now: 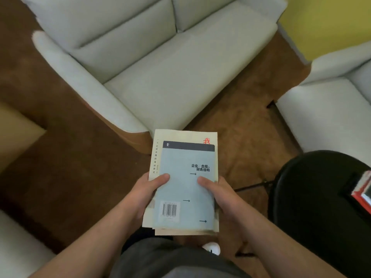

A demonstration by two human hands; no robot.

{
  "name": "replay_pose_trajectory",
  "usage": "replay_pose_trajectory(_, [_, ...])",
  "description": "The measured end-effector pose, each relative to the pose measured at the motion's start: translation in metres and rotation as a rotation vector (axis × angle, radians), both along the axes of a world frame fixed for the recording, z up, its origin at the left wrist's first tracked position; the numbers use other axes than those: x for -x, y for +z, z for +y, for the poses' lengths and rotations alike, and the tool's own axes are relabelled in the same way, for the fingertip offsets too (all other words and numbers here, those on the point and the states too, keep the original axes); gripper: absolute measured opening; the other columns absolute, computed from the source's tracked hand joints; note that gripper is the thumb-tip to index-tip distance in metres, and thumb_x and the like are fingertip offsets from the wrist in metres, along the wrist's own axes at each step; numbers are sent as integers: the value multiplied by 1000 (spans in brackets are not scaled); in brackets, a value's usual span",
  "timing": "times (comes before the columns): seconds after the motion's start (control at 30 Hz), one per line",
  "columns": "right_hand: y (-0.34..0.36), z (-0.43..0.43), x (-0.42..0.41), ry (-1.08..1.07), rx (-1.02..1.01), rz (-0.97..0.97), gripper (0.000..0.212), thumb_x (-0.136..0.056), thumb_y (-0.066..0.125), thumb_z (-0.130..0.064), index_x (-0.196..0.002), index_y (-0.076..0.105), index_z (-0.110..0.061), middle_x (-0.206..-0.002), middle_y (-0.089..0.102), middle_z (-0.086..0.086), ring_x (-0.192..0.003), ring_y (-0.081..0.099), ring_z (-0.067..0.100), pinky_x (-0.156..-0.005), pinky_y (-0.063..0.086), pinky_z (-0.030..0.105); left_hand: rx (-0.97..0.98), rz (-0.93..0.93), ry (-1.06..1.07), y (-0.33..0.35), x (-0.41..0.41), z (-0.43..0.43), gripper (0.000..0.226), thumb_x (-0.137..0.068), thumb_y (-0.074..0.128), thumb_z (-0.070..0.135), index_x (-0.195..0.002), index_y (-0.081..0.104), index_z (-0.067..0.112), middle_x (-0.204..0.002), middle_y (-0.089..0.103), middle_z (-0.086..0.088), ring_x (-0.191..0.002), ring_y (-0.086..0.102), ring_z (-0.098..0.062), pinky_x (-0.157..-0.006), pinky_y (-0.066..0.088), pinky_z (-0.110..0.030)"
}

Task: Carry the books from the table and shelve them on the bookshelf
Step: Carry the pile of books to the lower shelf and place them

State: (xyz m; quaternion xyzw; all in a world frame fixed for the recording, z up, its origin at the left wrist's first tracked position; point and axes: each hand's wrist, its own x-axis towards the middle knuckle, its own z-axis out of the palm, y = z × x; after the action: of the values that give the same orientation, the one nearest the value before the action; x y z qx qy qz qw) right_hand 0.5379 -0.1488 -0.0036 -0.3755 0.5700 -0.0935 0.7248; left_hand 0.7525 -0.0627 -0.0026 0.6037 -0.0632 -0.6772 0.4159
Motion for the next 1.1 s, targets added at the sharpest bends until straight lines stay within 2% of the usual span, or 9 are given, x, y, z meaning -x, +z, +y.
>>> replay_pose_trajectory(0.07, [0, -8, -48, 69, 15, -15, 33, -87, 78, -25, -117, 69, -14, -108, 79, 5, -91, 77, 19, -75, 62, 30, 17, -2, 61, 1, -40, 7, 30, -95, 63, 20, -124, 61, 12, -108, 78, -10, -93, 77, -29, -68, 62, -37])
replay_pose_trajectory(0.17, [2, -18, -121, 160, 27, -2, 68, -68, 82, -40, -125, 65, -8, -114, 77, 12, -102, 75, 32, -91, 61, 49, 31, -15, 167, 4, -96, 20, 24, -97, 61, 22, -121, 61, 17, -104, 79, -5, -90, 77, -25, -65, 62, -35])
replay_pose_trajectory(0.3, [-1, -22, -210, 284, 11, -10, 56, -77, 83, -32, -123, 65, -5, -113, 77, 15, -98, 76, 33, -85, 62, 46, -16, -40, 345, 8, -160, 46, 34, -94, 65, 29, -126, 60, 18, -111, 77, -6, -96, 76, -27, -79, 61, -45])
replay_pose_trajectory(0.4, [0, -18, -268, 402, 5, -36, 72, -68, 89, -41, -127, 64, -6, -117, 76, 14, -103, 75, 33, -94, 59, 52, -37, -17, 476, 11, -203, 68, 45, -89, 68, 30, -130, 58, 14, -117, 75, -13, -105, 73, -36, -95, 54, -59])
replay_pose_trajectory(0.6, [7, -16, -364, 628, 62, -65, 54, -73, 78, -41, -120, 71, -15, -113, 78, 9, -103, 75, 32, -99, 55, 56, -49, -66, 665, 15, -262, 97, 48, -85, 75, 31, -126, 60, 12, -110, 77, -12, -101, 74, -34, -93, 56, -56])
replay_pose_trajectory(0.67, [7, -18, -394, 683, 70, -81, 61, -70, 81, -46, -122, 70, -15, -115, 78, 10, -105, 75, 33, -99, 55, 58, -53, -72, 714, 13, -282, 101, 56, -78, 79, 32, -127, 59, 13, -109, 77, -11, -97, 75, -33, -83, 59, -50])
replay_pose_trajectory(0.83, [0, -37, -473, 773, 53, -82, 62, -71, 79, -45, -122, 69, -11, -109, 79, 10, -96, 78, 29, -86, 63, 46, -58, -98, 823, 7, -340, 89, 30, -92, 67, 21, -121, 61, 13, -100, 80, -7, -83, 78, -23, -58, 60, -29])
replay_pose_trajectory(0.93, [-9, -57, -523, 793, 46, -86, 58, -72, 77, -43, -120, 69, -11, -104, 80, 7, -91, 79, 24, -72, 64, 33, -66, -110, 852, 5, -385, 70, 30, -93, 67, 19, -122, 61, 12, -102, 79, -7, -88, 78, -25, -69, 61, -40])
replay_pose_trajectory(1.1, [-15, -95, -604, 789, 51, -84, 59, -70, 77, -46, -118, 69, -14, -104, 81, 4, -92, 79, 22, -77, 63, 34, -67, -90, 843, 4, -469, 33, 38, -90, 69, 19, -126, 59, 11, -109, 77, -11, -95, 76, -30, -75, 62, -44])
